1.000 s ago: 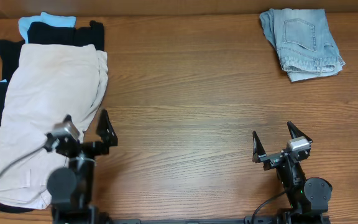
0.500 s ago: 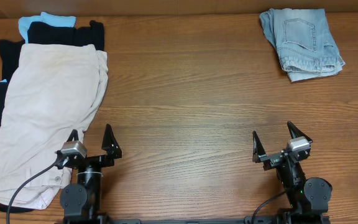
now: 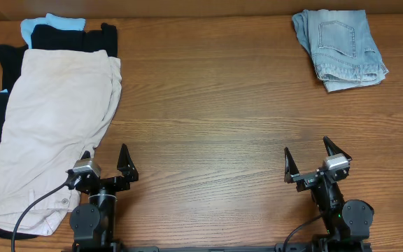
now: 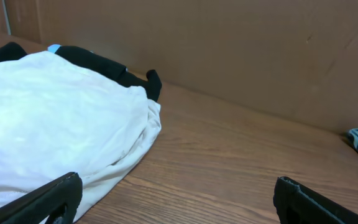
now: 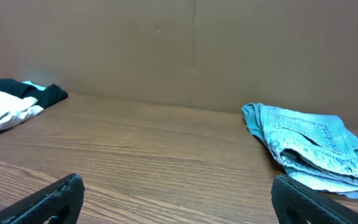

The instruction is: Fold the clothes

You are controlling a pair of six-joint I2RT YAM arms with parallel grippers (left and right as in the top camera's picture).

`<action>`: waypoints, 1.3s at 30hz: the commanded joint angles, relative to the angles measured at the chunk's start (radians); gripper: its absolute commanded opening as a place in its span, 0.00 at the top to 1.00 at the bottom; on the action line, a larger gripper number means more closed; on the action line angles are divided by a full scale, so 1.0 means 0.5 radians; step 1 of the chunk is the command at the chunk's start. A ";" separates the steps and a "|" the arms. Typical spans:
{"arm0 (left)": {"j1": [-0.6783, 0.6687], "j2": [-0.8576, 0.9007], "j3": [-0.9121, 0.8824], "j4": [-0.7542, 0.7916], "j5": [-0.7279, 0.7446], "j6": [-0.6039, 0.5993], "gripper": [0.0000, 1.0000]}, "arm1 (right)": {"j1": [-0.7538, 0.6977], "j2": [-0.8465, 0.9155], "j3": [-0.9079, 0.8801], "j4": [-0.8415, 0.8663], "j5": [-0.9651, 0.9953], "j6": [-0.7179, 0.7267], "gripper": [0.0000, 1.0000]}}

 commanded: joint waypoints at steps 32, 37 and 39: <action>-0.004 -0.023 -0.006 0.002 0.008 0.055 0.00 | 0.011 -0.013 -0.019 0.008 0.021 0.001 0.00; -0.004 -0.023 -0.006 0.002 0.008 0.055 0.00 | 0.011 -0.013 -0.019 0.008 0.021 0.001 0.00; -0.004 -0.023 -0.006 0.002 0.008 0.055 0.01 | 0.011 -0.013 -0.019 0.008 0.021 0.001 0.00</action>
